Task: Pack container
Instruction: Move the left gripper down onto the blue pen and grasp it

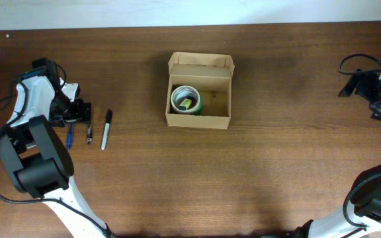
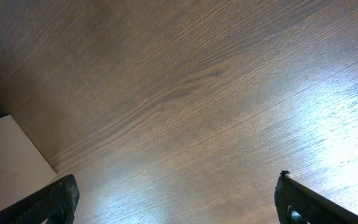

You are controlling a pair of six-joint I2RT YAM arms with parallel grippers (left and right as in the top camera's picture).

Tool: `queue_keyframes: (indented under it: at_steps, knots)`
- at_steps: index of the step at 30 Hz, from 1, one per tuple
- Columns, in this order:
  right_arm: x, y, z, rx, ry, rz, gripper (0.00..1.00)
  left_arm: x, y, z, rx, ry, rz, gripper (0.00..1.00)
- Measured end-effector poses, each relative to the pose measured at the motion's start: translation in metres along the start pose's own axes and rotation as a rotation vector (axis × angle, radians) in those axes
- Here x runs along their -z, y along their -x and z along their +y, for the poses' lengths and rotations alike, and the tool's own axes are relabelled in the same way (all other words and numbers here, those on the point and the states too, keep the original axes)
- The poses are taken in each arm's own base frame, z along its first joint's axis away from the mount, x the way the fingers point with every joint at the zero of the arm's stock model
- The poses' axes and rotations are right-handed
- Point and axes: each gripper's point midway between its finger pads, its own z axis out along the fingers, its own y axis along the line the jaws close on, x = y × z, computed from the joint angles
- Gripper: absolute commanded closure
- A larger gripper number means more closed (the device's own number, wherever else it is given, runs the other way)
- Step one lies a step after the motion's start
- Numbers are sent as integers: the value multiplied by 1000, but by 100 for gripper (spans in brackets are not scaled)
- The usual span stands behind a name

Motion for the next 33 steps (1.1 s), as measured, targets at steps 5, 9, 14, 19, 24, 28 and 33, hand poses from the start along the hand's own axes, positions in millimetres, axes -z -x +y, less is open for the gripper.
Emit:
queue_keyframes:
  at_steps: [5, 9, 14, 19, 24, 28, 33]
  knots:
    - [0, 0, 0, 1, 0, 1, 1, -2, 4, 2, 6, 0, -14, 11]
    - [0, 0, 0, 0, 0, 0, 1, -10, 1, 1, 5, -11, 10, 11]
    - [0, 0, 0, 0, 0, 0, 1, -13, -2, 0, 3, -17, 23, 44]
    - [0, 1, 0, 1, 0, -3, 1, -11, -5, -6, -2, -46, 37, 36]
    - [0, 1, 0, 1, 1, -4, 1, -3, 2, -5, 1, -48, 19, 30]
    - [0, 2, 0, 1, 1, -6, 1, -2, 3, -4, 1, -46, 13, 28]
    - [0, 2, 0, 1, 1, -7, 1, -2, 4, 1, -16, -18, 13, 28]
